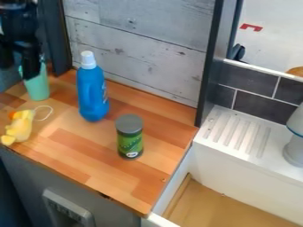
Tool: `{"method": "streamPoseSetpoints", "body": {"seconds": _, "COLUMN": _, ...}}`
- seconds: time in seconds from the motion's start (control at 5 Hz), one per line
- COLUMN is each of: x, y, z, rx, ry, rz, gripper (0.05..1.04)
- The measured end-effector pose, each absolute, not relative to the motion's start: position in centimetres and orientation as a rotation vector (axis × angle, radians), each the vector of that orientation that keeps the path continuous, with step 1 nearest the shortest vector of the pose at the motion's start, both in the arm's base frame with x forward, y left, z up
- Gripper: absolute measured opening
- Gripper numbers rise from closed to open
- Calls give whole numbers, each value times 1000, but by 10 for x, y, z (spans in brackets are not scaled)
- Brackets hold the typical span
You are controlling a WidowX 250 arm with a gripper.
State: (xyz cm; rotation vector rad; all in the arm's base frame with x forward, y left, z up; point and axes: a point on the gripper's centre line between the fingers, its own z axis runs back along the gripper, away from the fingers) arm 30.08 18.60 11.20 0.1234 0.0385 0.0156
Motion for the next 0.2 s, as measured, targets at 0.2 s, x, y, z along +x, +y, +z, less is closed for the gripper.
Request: {"method": "streamPoseSetpoints", "body": {"seconds": 0.2, "x": 268, "y": 159, "z": 123, "rx": 72, "ry": 65, "rz": -32, "gripper": 1002}}
